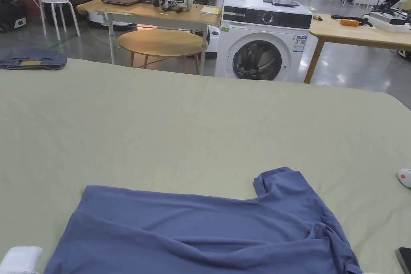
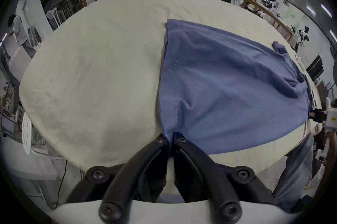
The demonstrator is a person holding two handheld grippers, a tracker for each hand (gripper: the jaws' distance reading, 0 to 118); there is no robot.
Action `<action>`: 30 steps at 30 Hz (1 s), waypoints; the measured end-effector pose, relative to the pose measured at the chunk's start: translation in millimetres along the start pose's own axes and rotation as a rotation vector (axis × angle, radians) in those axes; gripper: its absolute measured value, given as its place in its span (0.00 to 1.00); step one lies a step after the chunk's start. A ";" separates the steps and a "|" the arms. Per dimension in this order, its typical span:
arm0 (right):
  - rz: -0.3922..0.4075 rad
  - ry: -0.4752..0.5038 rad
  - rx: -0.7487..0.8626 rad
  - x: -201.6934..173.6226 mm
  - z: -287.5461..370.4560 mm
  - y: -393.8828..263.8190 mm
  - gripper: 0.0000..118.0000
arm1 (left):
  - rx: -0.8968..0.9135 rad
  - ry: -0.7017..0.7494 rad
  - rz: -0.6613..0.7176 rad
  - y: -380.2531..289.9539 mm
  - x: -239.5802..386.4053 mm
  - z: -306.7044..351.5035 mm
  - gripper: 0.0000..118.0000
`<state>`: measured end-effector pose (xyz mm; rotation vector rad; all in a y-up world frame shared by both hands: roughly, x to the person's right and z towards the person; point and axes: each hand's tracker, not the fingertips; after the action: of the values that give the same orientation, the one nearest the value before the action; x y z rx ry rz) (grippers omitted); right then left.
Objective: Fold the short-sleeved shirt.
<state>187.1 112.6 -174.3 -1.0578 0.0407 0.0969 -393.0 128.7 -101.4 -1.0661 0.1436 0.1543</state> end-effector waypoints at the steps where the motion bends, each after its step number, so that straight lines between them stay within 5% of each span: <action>1: 0.011 -0.008 -0.001 -1.1 0.2 1.0 0.06 | -0.003 0.003 -0.003 1.2 4.9 6.2 0.00; 2: 0.021 -0.020 -0.010 -2.5 2.1 3.7 0.09 | -0.005 0.002 -0.002 3.2 5.1 8.3 0.00; 4: 0.031 -0.060 -0.002 -13.3 20.9 11.0 0.30 | -0.003 -0.022 0.016 9.1 4.4 14.4 0.00; 6: 0.051 -0.112 0.056 -15.8 35.0 19.5 0.51 | 0.017 -0.038 0.042 15.3 8.1 27.2 0.11; 8: 0.062 -0.138 0.127 -19.8 54.1 33.3 0.53 | 0.092 -0.035 0.037 24.8 12.1 39.0 0.30; 14: 0.023 -0.080 0.368 -44.7 85.7 71.1 0.53 | 0.305 -0.063 0.020 57.4 27.3 57.5 0.31; 20: 0.005 -0.051 0.631 -85.1 97.7 91.6 0.21 | 0.531 0.002 -0.037 76.5 60.5 70.3 0.24; 21: -0.007 -0.038 0.652 -90.4 97.4 93.8 0.07 | 0.565 0.007 -0.048 78.6 63.4 69.9 0.10; 23: -0.023 0.003 0.665 -99.2 95.8 99.9 0.01 | 0.601 0.038 -0.059 82.8 72.0 71.7 0.01; 30: -0.023 0.054 0.636 -122.5 79.5 117.0 0.00 | 0.563 0.037 -0.068 121.8 73.3 53.0 0.00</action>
<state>52.6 231.5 -227.1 -0.4254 0.1007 0.0293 -342.6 237.3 -194.8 -0.5119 0.1707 0.0275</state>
